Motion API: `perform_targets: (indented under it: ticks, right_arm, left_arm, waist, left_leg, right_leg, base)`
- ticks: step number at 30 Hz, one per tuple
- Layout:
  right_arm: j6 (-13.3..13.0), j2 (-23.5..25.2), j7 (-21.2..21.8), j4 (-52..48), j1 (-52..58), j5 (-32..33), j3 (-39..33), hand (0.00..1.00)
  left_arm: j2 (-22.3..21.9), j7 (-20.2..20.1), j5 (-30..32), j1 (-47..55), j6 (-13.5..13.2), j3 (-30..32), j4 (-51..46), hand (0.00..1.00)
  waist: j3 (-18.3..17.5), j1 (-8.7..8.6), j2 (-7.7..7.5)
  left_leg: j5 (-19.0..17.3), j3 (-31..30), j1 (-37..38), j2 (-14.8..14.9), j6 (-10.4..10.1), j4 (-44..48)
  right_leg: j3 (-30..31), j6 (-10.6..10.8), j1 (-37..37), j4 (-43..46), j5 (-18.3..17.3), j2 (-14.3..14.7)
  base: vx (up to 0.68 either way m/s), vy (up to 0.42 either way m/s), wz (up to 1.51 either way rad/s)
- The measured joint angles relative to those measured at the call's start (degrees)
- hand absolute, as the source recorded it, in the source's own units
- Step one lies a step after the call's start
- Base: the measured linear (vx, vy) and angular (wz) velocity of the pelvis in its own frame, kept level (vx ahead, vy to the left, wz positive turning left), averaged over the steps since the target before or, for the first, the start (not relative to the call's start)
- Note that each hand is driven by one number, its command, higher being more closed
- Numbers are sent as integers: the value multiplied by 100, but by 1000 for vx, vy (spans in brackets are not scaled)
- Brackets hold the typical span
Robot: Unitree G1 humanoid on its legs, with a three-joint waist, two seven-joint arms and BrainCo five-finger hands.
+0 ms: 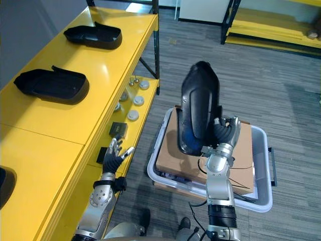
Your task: Walk over and take plastic housings, then place them on the shelf
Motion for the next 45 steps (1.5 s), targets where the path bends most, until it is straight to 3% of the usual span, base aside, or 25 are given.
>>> perform_targets:
  ticks: [6,12,15,19,29,39,45]
  right_arm:
    - [-243,63,53,-597,35,-470,775,100]
    - [-277,135,169,-635,25,-517,1623,100]
    - [-277,131,199,-734,25,-514,1734,100]
    - [-272,130,190,-750,25,-504,1789,100]
    - [-260,-7,94,-751,25,-500,2160,100]
    - [-259,-117,135,-443,-5,-515,2204,100]
    - [-272,84,134,-302,6,-511,2095,100]
  left_arm:
    - [13,187,14,-598,-106,-481,-847,0]
    - [-36,275,156,-704,-89,-1040,-877,0]
    - [-31,370,230,-726,-72,-1047,-873,0]
    - [-15,625,281,-868,-19,-1160,-647,0]
    - [145,1085,402,-1029,30,-1208,-240,0]
    - [218,1116,511,-777,43,-1064,-253,0]
    - [-25,1091,626,-539,38,-604,-602,0]
  waist:
    - [-151,5,-11]
    - [-306,5,-15]
    - [-322,4,-17]
    - [-609,-4,-35]
    - [-702,-10,-97]
    - [-769,-8,-135]
    - [-771,8,-136]
  left_leg:
    - [1,11,119,7,1,1]
    - [1,87,169,24,1,-18]
    - [3,102,173,27,4,-17]
    - [98,121,182,30,21,-186]
    - [125,159,201,44,4,-188]
    - [220,118,223,43,21,-285]
    - [371,51,335,51,12,-542]
  right_leg:
    - [16,-1,111,0,1,5]
    - [114,-3,105,20,2,14]
    - [147,-5,91,37,2,17]
    - [174,-12,7,40,7,13]
    - [217,-24,-12,86,17,19]
    - [188,-26,-23,103,17,18]
    - [146,-29,-10,109,14,21]
  base:
    - [0,0,0]
    - [-23,9,-7]
    - [-47,11,-6]
    - [-8,3,-1]
    - [-4,2,-1]
    - [-13,4,2]
    - [-10,-2,4]
